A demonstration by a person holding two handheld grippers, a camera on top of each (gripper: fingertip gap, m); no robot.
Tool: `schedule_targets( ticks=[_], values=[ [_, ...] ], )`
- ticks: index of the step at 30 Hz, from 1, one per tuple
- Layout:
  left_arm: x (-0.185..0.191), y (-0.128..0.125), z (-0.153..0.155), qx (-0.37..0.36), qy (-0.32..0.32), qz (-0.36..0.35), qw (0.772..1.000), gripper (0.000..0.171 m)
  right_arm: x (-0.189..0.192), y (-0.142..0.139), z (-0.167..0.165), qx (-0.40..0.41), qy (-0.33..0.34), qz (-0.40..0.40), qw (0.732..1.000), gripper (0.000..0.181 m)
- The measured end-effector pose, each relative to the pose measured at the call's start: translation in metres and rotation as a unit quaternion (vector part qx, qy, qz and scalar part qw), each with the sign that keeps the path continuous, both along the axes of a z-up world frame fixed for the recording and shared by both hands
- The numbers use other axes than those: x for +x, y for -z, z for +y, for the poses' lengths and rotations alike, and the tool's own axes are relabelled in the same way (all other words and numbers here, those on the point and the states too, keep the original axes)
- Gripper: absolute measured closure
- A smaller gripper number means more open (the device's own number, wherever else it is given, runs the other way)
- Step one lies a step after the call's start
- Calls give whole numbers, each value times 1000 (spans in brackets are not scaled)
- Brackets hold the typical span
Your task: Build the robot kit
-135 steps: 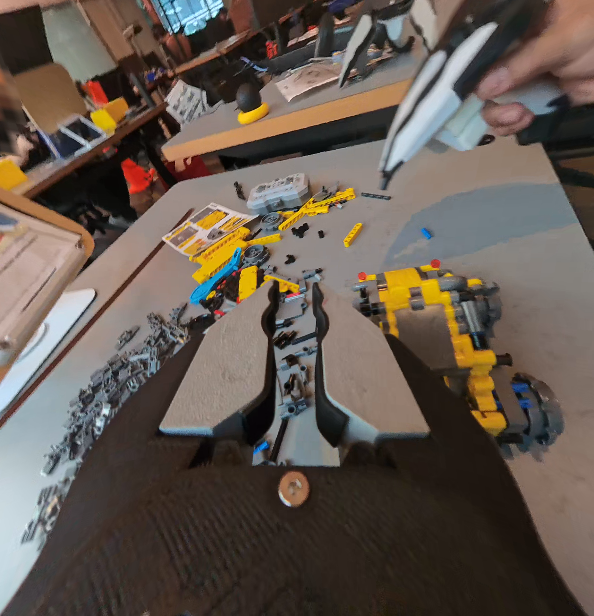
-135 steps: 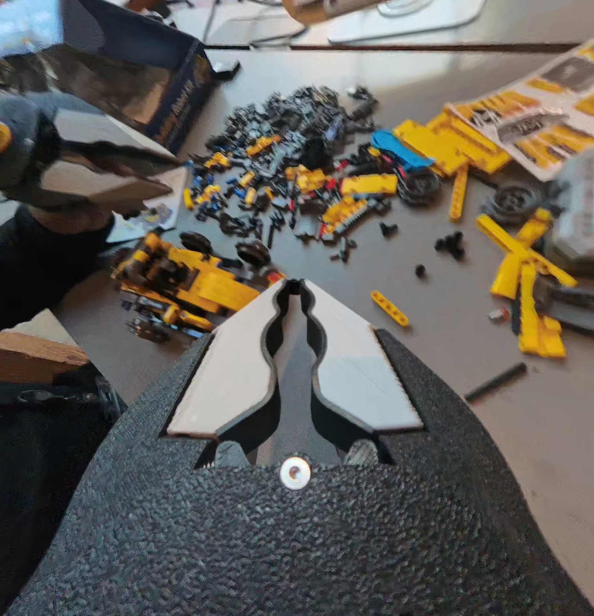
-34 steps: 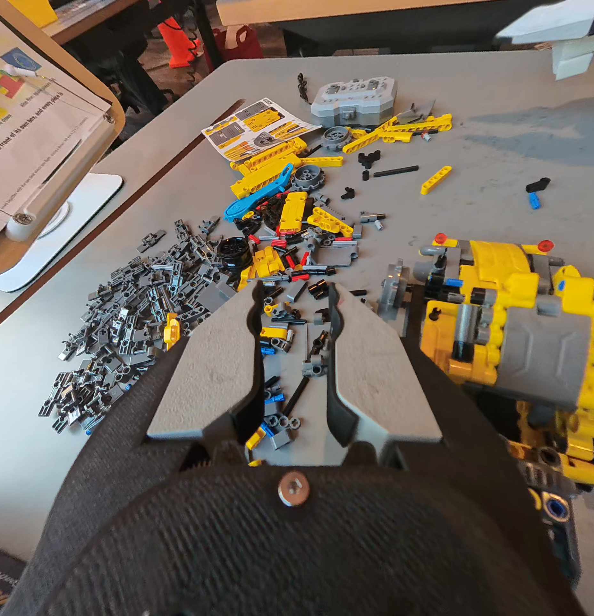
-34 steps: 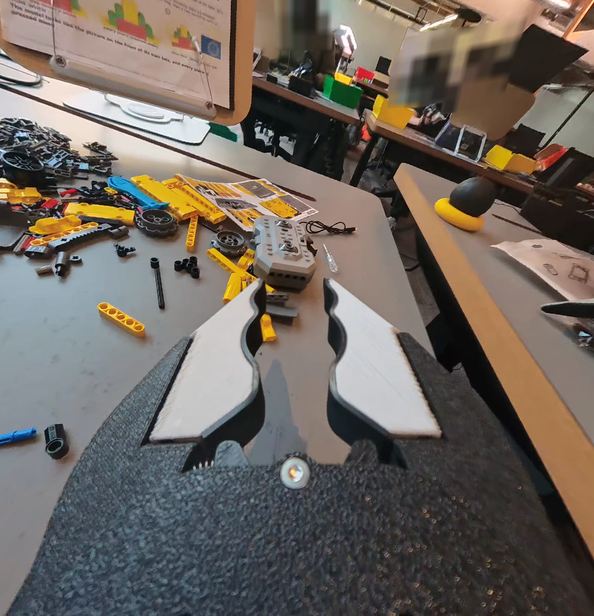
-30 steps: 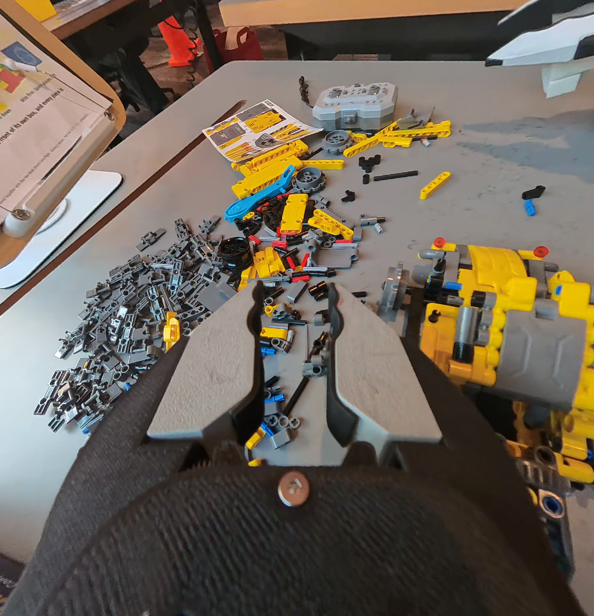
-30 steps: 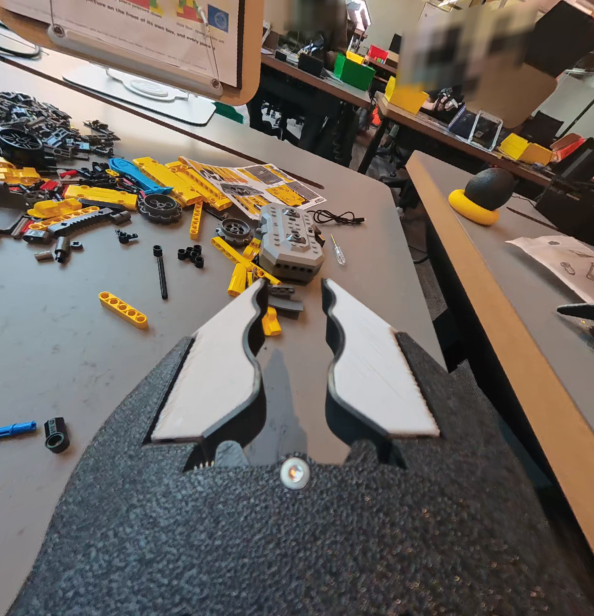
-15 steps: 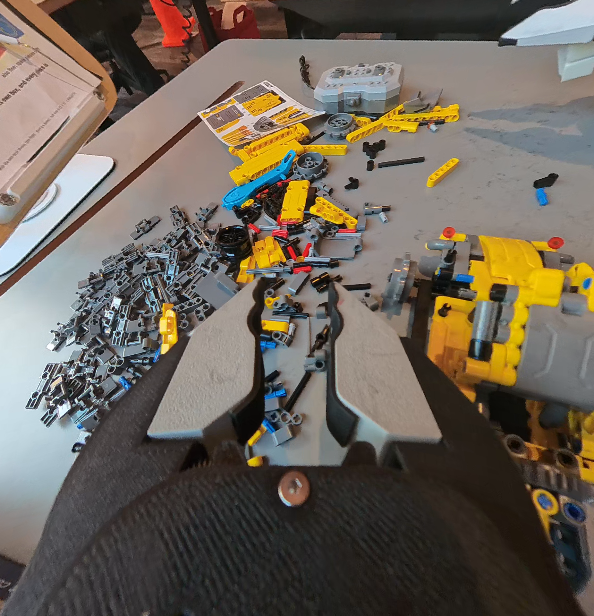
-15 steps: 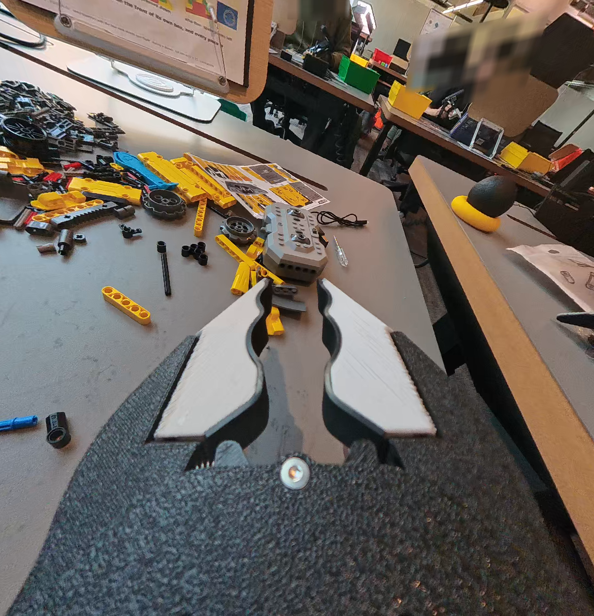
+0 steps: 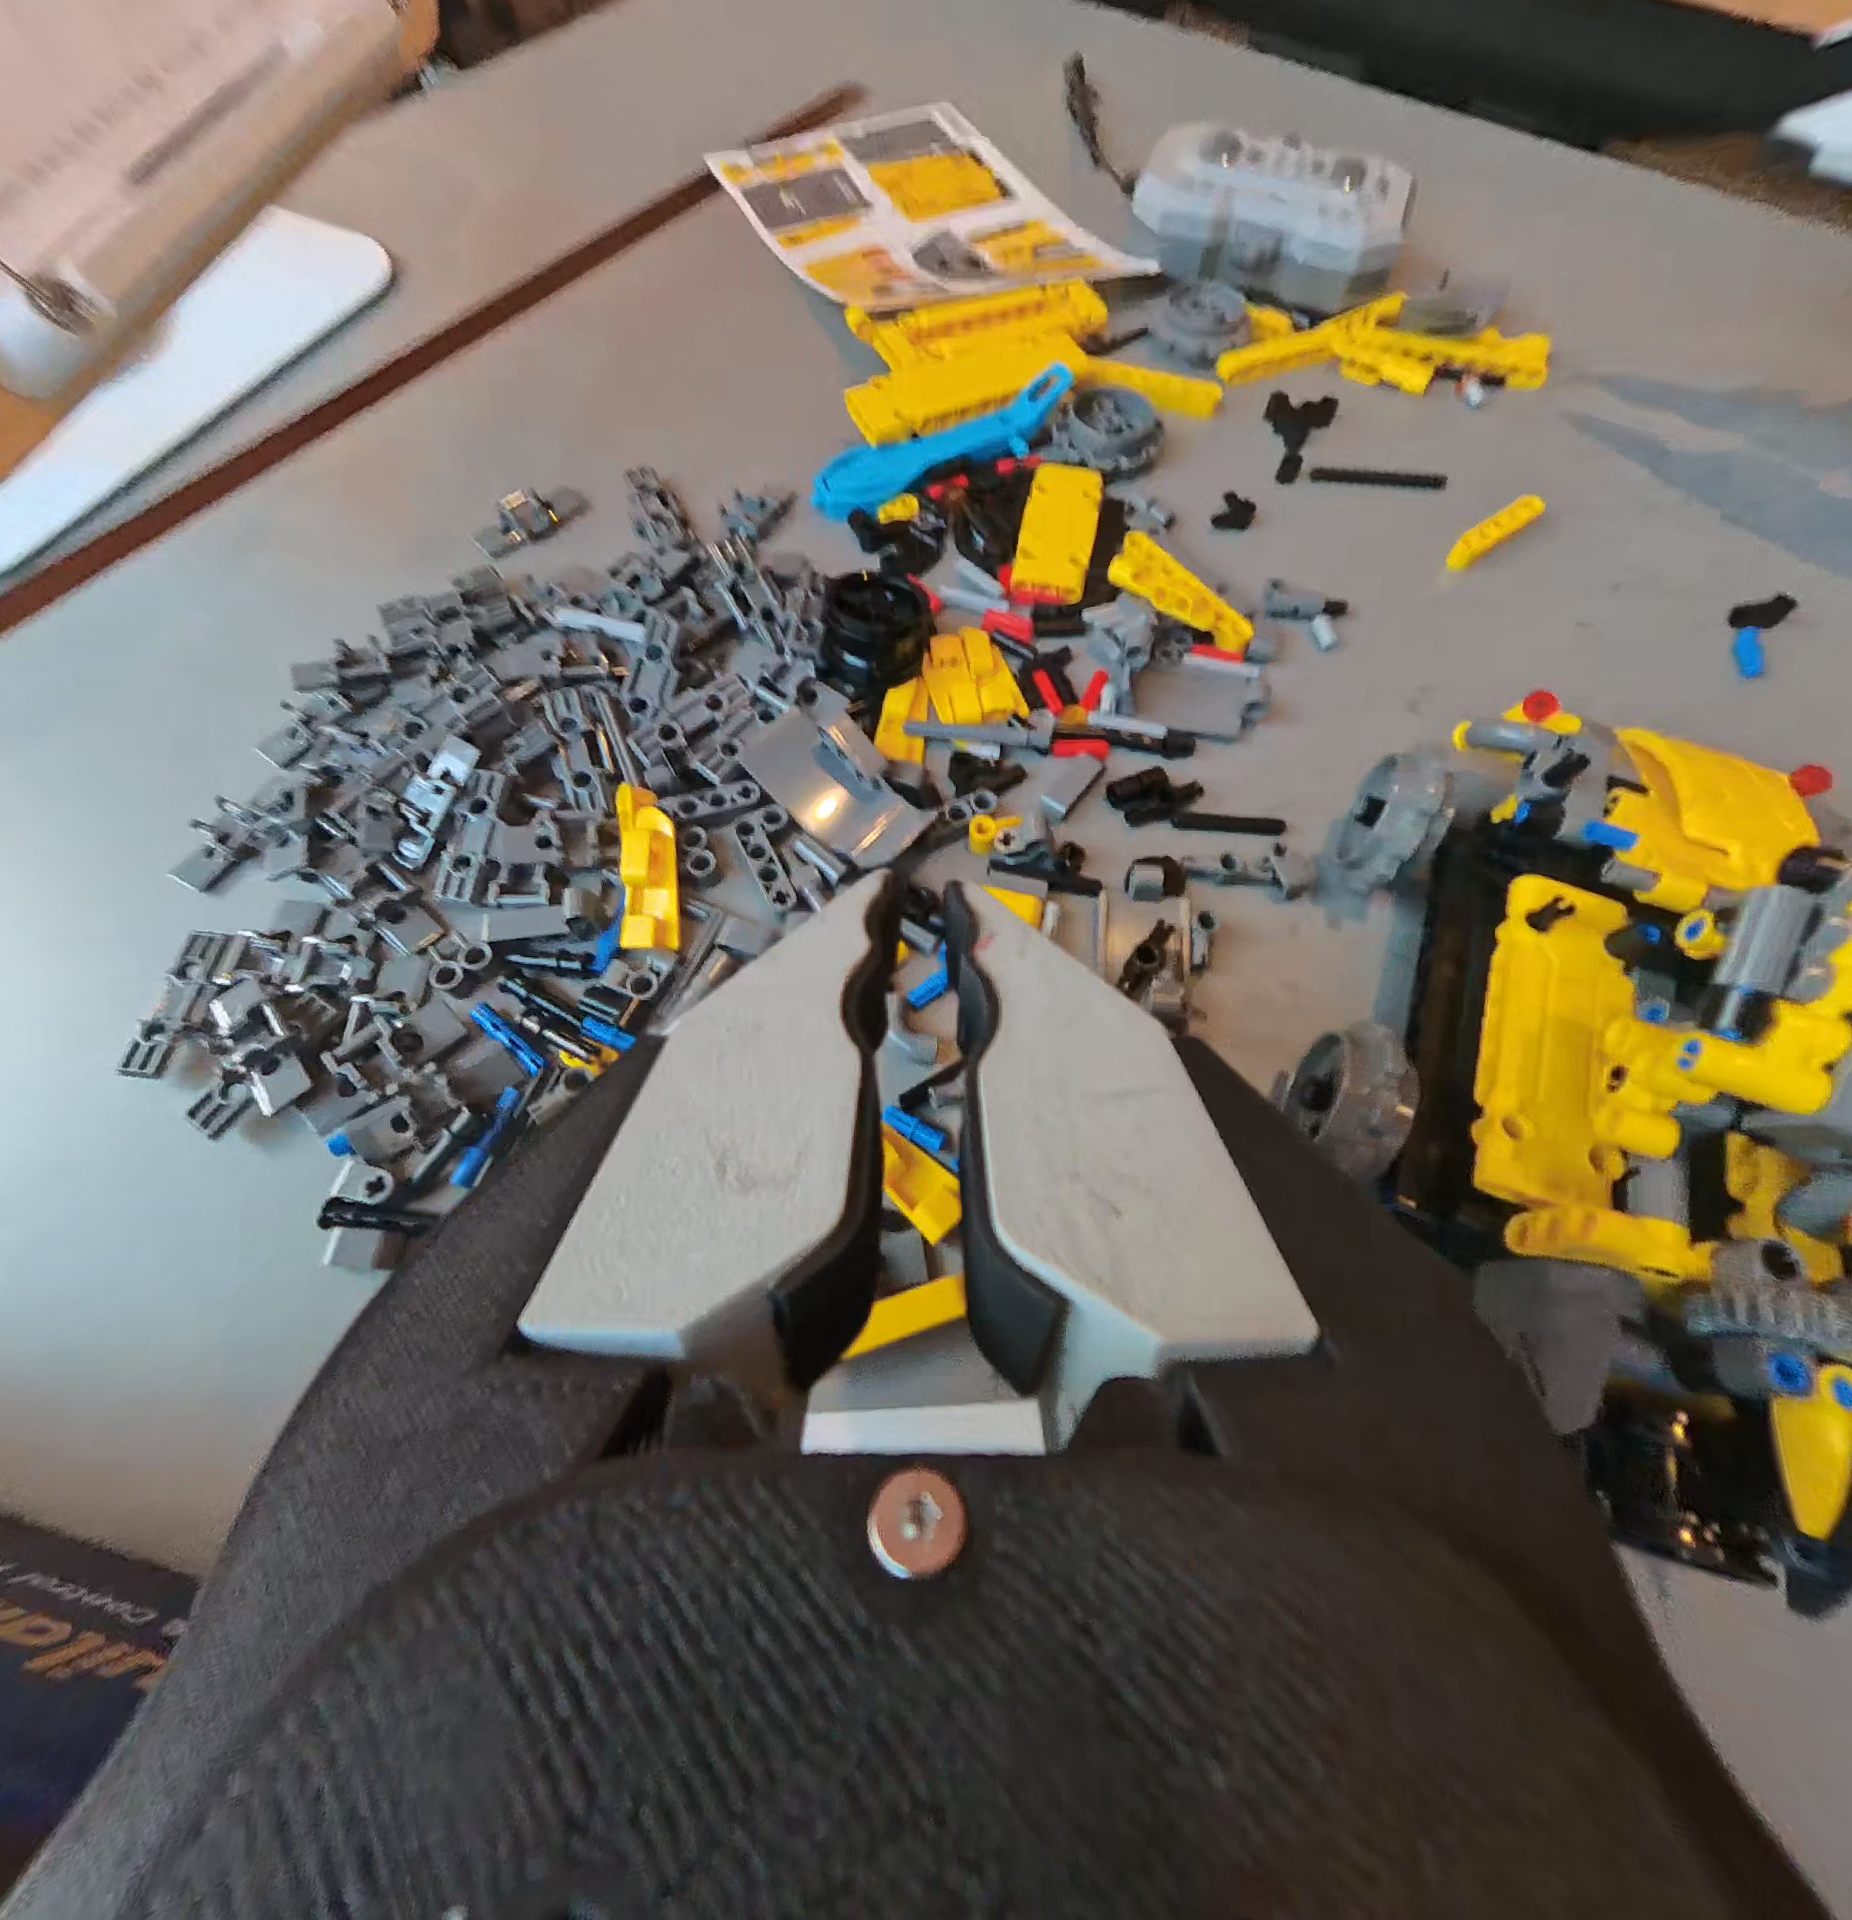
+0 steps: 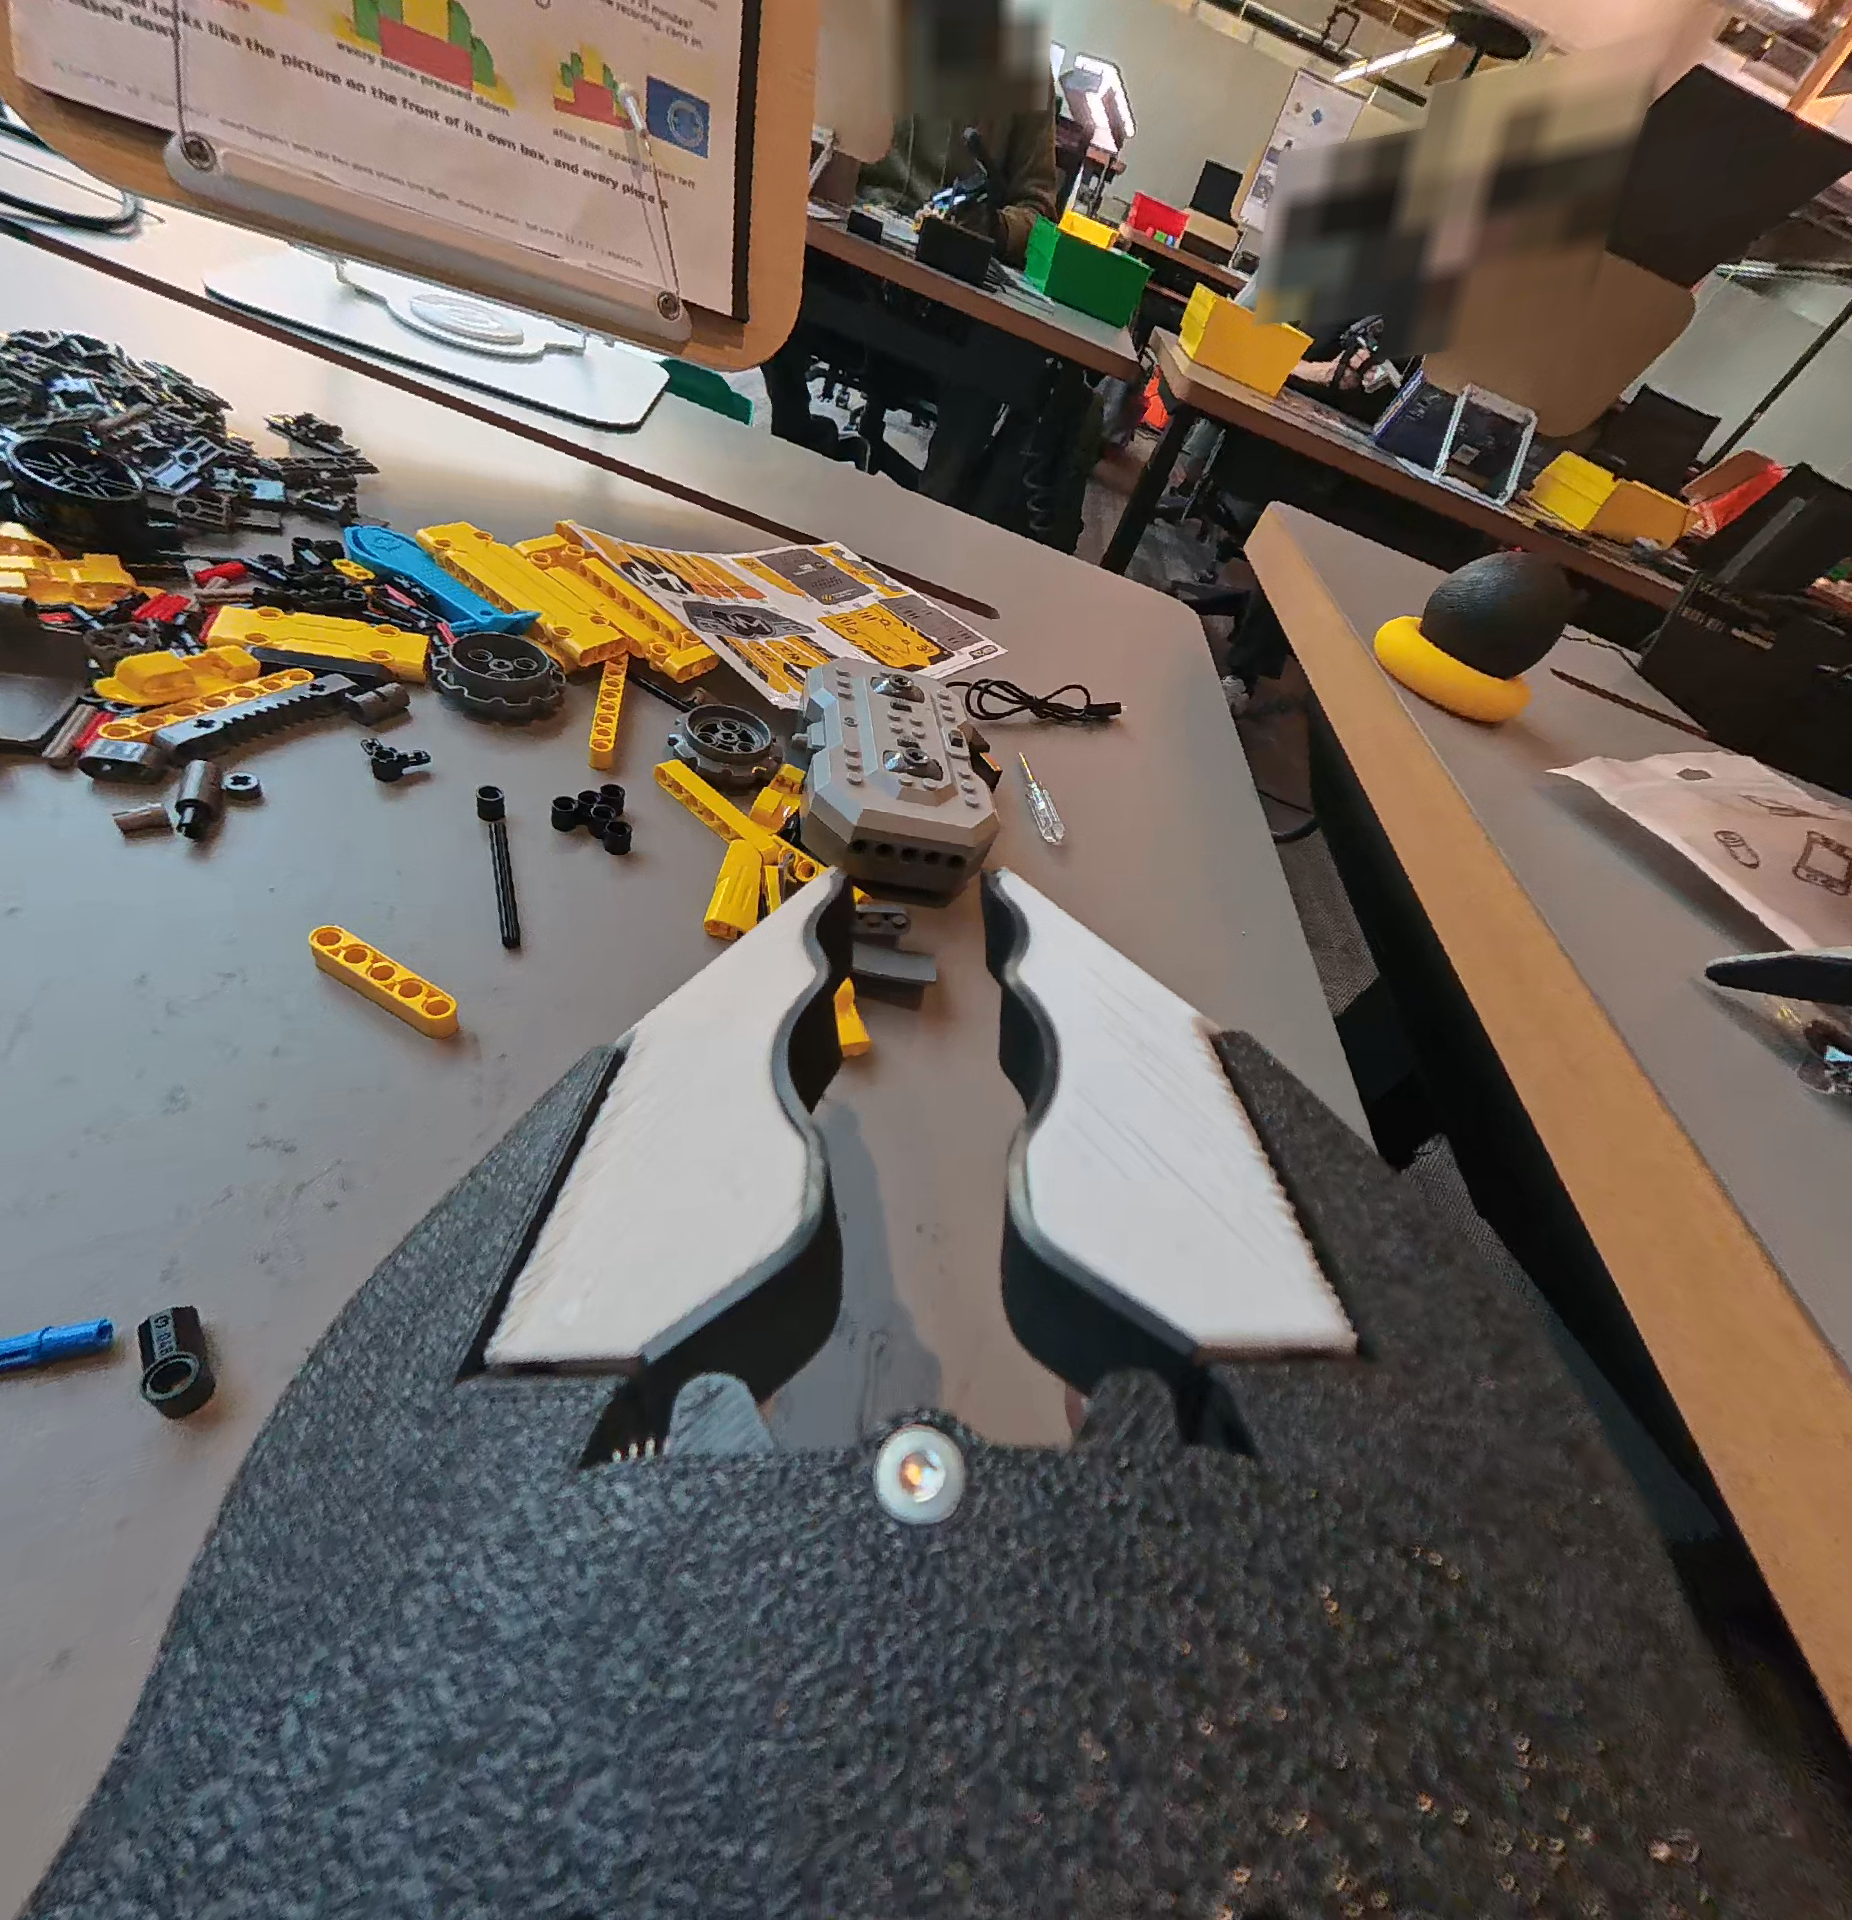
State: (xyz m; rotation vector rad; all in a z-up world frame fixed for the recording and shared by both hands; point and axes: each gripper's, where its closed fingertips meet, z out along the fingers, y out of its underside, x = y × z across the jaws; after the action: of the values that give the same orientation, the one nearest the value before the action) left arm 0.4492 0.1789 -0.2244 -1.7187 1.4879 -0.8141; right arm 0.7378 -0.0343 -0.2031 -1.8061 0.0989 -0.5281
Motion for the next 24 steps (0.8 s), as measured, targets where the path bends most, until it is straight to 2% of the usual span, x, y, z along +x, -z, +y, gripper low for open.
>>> schedule_targets(
  ticks=[4,6,8,11,13,15,16,17,20,22,23,24],
  values=[
    [-5,24,-8,-6,33,68,997,165,0,0,0,2,-3,2,1000,158],
    [-8,27,-3,13,26,82,996,165,-1,0,0,1,-4,0,1000,159],
    [-8,17,13,24,-16,56,998,171,-2,-1,0,2,-6,-1,1000,160],
    [-6,0,43,-26,-118,-24,992,171,-1,-1,1,3,-6,1,1000,159],
    [-9,2,56,-53,-153,-37,986,165,-1,-1,1,4,-5,4,1000,157],
    [-10,4,60,-68,-162,-40,984,153,-1,-1,1,4,-7,4,1000,149],
    [-10,4,59,-68,-157,-40,984,138,-1,0,1,4,-6,4,1000,140],
    [-11,3,60,-61,-156,-38,985,131,-1,0,2,2,-7,3,1000,132],
    [-15,1,66,-34,-167,-36,985,130,-4,5,5,-14,-13,-2,1000,118],
    [-16,0,68,-31,-170,-38,984,138,-6,8,8,-28,-18,-11,999,115],
    [-16,2,65,-39,-159,-32,986,140,-10,11,9,-37,-26,-16,999,130],
    [-16,8,57,-49,-131,-14,990,147,-18,13,11,-46,-50,-25,997,181]
  ],
)
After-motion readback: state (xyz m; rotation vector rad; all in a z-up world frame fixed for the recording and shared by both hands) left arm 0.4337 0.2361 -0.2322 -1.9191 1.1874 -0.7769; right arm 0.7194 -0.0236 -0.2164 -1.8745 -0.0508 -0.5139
